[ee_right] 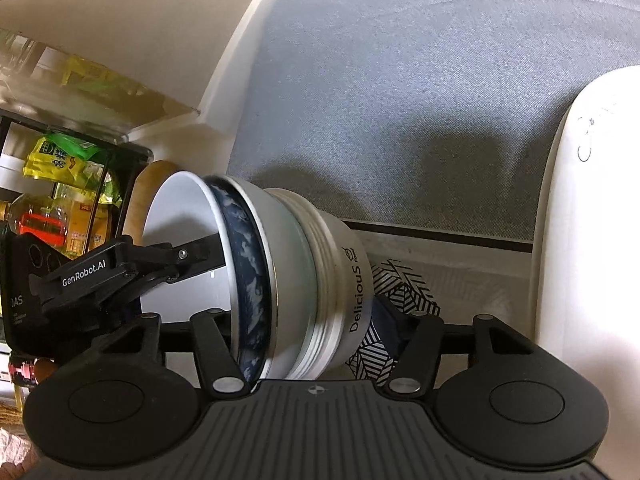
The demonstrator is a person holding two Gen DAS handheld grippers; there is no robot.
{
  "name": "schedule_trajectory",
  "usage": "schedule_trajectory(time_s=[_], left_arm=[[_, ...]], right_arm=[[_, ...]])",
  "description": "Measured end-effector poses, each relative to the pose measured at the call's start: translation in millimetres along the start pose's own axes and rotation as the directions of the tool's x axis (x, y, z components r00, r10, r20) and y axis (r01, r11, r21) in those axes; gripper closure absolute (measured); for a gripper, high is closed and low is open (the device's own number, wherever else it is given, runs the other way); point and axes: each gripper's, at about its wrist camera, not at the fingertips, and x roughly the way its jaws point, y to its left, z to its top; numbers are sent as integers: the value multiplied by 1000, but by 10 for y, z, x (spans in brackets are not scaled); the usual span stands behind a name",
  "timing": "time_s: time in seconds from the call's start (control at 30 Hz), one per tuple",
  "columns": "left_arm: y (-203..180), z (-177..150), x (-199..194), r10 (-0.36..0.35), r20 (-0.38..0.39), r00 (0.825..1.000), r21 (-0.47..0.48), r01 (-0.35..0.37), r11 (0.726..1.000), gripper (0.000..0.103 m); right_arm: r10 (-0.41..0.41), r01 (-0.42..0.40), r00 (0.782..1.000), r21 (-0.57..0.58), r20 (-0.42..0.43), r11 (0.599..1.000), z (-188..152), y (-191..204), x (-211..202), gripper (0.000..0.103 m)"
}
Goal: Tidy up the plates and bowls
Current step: 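Lift the nested bowl stack off the mat with both tools, then carry the bowl stack with both tools over the floral-rimmed plate stack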
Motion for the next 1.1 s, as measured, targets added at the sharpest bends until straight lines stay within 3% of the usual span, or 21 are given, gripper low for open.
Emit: schedule_trajectory(time_s=[1.1], left_arm=[[-541,-52,147,-38,-38,999,67,40,997,25]], right_arm=[[-46,40,987,40,157,998,7,-143,-522,41]])
